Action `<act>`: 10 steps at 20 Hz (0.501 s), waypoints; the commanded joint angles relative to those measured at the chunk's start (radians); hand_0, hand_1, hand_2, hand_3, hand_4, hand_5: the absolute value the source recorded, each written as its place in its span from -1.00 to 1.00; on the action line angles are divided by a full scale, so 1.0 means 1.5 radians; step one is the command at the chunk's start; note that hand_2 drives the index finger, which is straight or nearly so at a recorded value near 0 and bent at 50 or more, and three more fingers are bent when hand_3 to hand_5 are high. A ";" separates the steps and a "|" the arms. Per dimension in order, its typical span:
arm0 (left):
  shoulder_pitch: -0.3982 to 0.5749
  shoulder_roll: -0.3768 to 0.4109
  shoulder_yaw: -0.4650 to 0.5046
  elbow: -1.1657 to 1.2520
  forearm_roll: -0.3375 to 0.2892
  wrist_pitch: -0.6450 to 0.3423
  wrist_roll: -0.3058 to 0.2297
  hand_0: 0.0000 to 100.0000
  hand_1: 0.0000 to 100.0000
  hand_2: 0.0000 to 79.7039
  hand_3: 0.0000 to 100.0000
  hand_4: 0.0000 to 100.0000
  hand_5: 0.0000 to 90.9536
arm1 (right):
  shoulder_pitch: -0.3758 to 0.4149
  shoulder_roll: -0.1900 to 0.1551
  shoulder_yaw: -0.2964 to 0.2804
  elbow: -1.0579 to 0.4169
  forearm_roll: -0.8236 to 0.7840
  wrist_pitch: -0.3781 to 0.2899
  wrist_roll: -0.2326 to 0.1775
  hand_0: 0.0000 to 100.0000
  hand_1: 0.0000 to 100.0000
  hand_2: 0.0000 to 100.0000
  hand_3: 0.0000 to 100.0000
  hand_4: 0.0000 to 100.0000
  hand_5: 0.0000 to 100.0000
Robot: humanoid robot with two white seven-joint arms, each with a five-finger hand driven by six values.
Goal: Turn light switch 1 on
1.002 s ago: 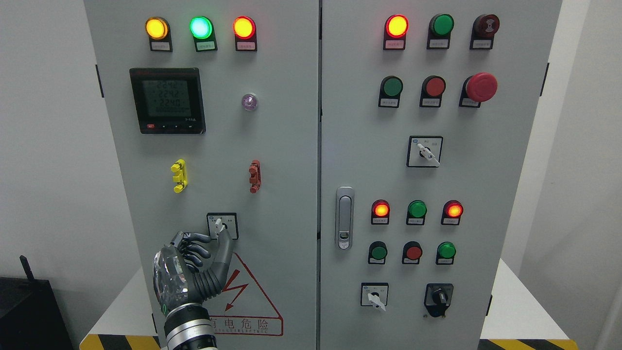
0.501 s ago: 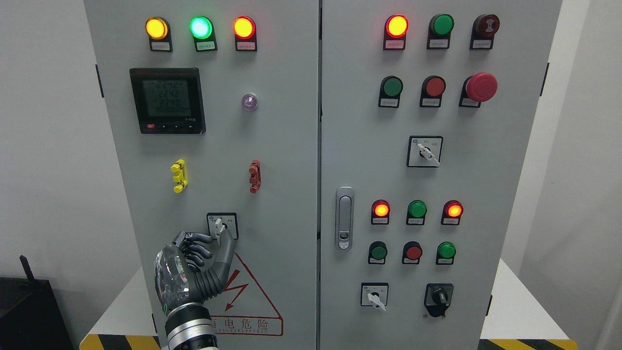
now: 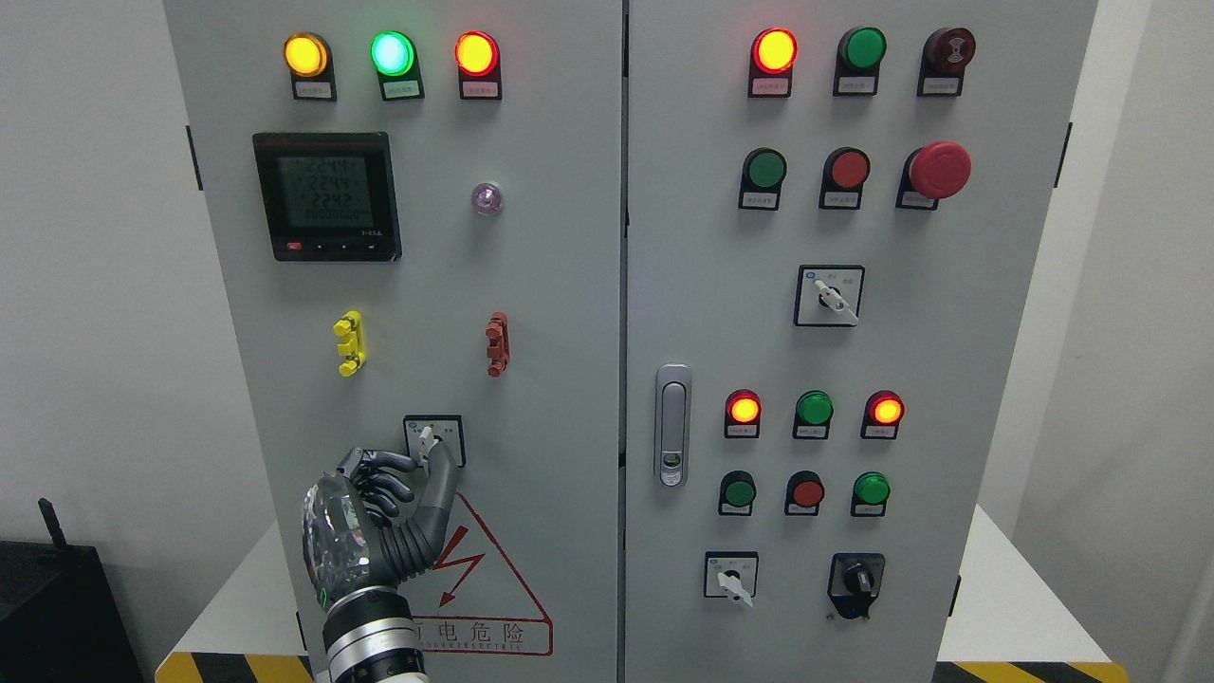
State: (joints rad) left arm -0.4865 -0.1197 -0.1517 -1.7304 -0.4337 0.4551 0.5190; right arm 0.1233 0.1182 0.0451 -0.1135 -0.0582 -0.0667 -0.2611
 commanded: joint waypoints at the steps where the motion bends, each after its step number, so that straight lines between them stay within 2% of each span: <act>1: -0.004 0.000 0.000 0.001 0.002 0.004 0.000 -0.57 0.11 0.49 0.71 0.76 0.69 | 0.000 0.000 0.000 0.000 0.000 0.000 0.000 -0.76 -0.22 -1.00 -1.00 -1.00 -1.00; 10: -0.004 0.000 0.000 0.005 0.010 0.015 -0.001 -0.57 0.09 0.51 0.71 0.77 0.70 | 0.001 0.000 0.000 0.000 0.001 0.001 0.000 -0.76 -0.22 -1.00 -1.00 -1.00 -1.00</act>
State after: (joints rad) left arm -0.4913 -0.1197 -0.1517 -1.7276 -0.4238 0.4763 0.5182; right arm 0.1229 0.1181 0.0449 -0.1135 -0.0580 -0.0667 -0.2611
